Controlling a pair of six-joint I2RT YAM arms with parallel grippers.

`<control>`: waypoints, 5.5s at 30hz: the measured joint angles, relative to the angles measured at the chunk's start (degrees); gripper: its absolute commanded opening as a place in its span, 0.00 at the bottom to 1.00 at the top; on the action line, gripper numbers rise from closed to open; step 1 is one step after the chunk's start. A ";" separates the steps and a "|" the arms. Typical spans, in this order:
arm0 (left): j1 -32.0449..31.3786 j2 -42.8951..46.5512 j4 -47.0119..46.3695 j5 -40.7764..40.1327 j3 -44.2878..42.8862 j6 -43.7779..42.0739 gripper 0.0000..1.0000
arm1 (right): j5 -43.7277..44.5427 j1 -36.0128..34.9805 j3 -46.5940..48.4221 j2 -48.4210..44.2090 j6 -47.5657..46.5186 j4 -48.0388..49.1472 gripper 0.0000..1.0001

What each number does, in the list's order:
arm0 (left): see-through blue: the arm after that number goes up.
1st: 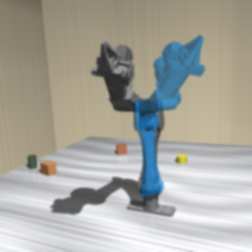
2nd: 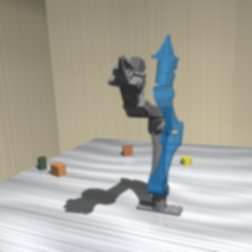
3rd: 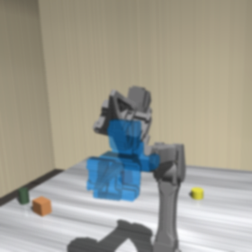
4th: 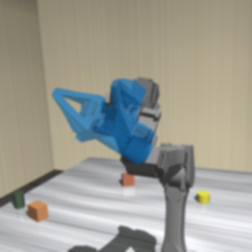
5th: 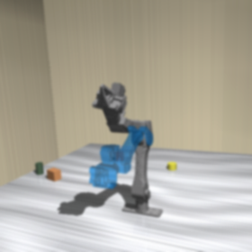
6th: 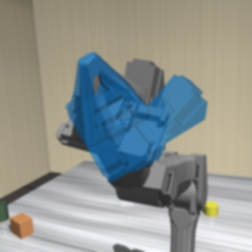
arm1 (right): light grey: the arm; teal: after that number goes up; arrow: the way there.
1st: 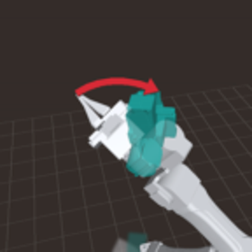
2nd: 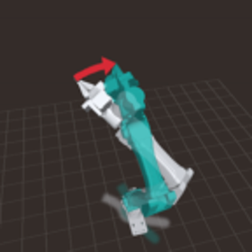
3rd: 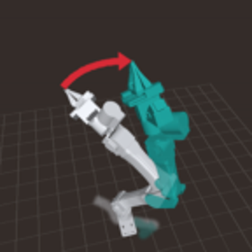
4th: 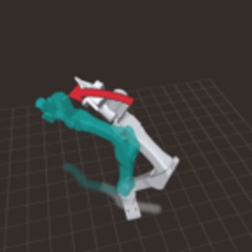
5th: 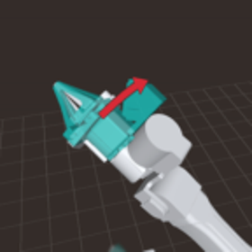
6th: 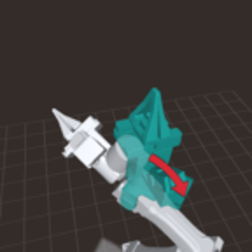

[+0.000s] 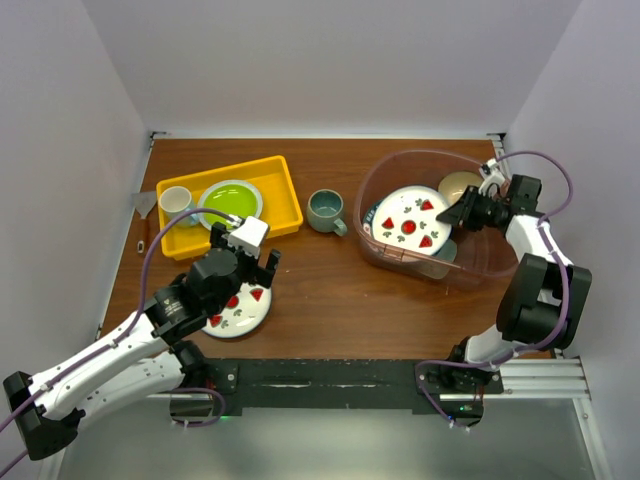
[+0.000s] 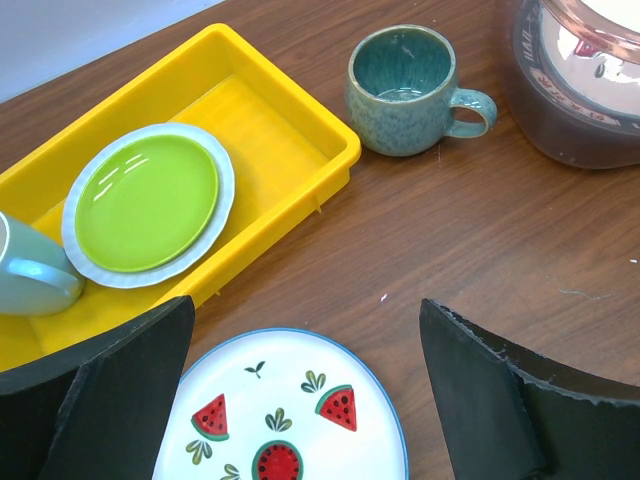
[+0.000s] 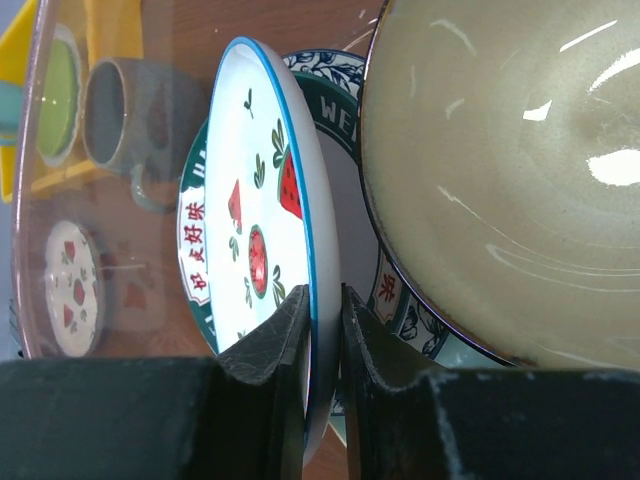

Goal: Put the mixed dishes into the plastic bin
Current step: Place the plate in the plastic bin, then pick up the plate at the center of the board.

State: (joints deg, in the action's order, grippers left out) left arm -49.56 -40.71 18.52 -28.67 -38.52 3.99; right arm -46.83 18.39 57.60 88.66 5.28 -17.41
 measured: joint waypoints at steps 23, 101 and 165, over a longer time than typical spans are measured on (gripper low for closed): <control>0.00 -0.04 0.00 0.20 0.00 -0.02 1.00 | 9.35 -3.93 0.70 0.22 -8.92 -5.68 0.38; 0.04 0.83 0.04 -0.57 0.02 -0.04 1.00 | 6.93 -6.82 9.68 -19.67 -25.79 -23.50 0.91; -8.72 -35.28 17.33 0.50 -5.18 32.52 0.91 | -11.39 -6.75 -3.37 -29.09 -18.88 -7.82 0.97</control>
State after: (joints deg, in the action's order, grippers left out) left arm -58.28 -75.99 35.86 -28.16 -43.70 36.51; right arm -58.22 11.64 54.24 59.57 -13.61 -25.23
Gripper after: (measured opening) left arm 0.910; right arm 0.968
